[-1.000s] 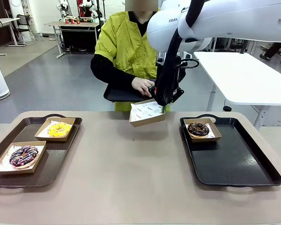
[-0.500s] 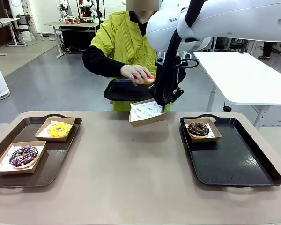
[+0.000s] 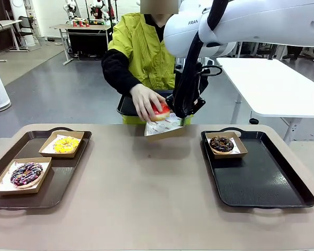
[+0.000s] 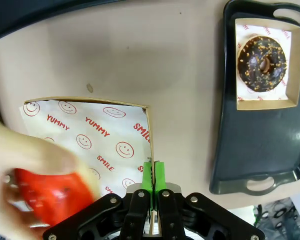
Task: Individually package the donuts and arrange them on the tray.
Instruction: Place the picked Paper togo box on the Handle tray.
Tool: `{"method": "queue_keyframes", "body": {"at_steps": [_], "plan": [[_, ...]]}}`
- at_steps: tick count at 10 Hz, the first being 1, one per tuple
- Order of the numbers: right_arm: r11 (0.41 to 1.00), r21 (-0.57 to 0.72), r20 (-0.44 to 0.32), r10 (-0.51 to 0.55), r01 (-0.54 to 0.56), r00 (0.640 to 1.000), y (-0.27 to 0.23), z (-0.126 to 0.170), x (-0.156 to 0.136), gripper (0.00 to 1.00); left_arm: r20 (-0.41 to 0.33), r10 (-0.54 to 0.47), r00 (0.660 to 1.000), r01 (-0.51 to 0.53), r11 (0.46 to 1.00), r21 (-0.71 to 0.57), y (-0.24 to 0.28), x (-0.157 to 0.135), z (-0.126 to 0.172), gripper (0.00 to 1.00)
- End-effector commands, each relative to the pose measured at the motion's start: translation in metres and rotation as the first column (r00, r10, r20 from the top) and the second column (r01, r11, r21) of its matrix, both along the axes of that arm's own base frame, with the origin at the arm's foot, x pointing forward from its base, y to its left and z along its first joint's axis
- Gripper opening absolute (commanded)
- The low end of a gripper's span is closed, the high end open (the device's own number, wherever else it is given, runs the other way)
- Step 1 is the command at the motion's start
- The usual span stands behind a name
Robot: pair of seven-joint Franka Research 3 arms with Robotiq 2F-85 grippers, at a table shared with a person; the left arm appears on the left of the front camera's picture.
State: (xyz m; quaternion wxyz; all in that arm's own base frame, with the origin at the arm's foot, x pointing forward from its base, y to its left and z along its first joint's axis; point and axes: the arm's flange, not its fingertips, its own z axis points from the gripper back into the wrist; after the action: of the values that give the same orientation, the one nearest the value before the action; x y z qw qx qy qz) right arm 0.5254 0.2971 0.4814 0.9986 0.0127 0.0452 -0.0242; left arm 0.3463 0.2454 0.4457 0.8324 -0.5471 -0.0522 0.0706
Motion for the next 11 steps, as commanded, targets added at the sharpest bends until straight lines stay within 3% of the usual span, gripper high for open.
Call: {"method": "queue_keyframes", "body": {"at_steps": [1, 9, 11], "plan": [[1.0, 0.001, -0.001, -0.005, 0.005, 1.0, -0.002, 0.001, -0.004, 0.0, 0.009, 0.007, 1.0, -0.007, 1.0, -0.002, 0.001, -0.001, 0.002, 1.0], [1.0, 0.0, 0.0, 0.0, 0.0, 1.0, 0.0, 0.0, 0.0, 0.02, 0.009, 0.007, 1.0, -0.007, 1.0, -0.002, 0.001, -0.001, 0.002, 1.0], [0.998, 0.033, -0.056, 0.057, -0.055, 0.997, -0.012, 0.024, -0.022, 0.02, 0.009, 0.007, 1.0, -0.007, 1.0, -0.002, 0.001, -0.001, 0.002, 1.0]]}}
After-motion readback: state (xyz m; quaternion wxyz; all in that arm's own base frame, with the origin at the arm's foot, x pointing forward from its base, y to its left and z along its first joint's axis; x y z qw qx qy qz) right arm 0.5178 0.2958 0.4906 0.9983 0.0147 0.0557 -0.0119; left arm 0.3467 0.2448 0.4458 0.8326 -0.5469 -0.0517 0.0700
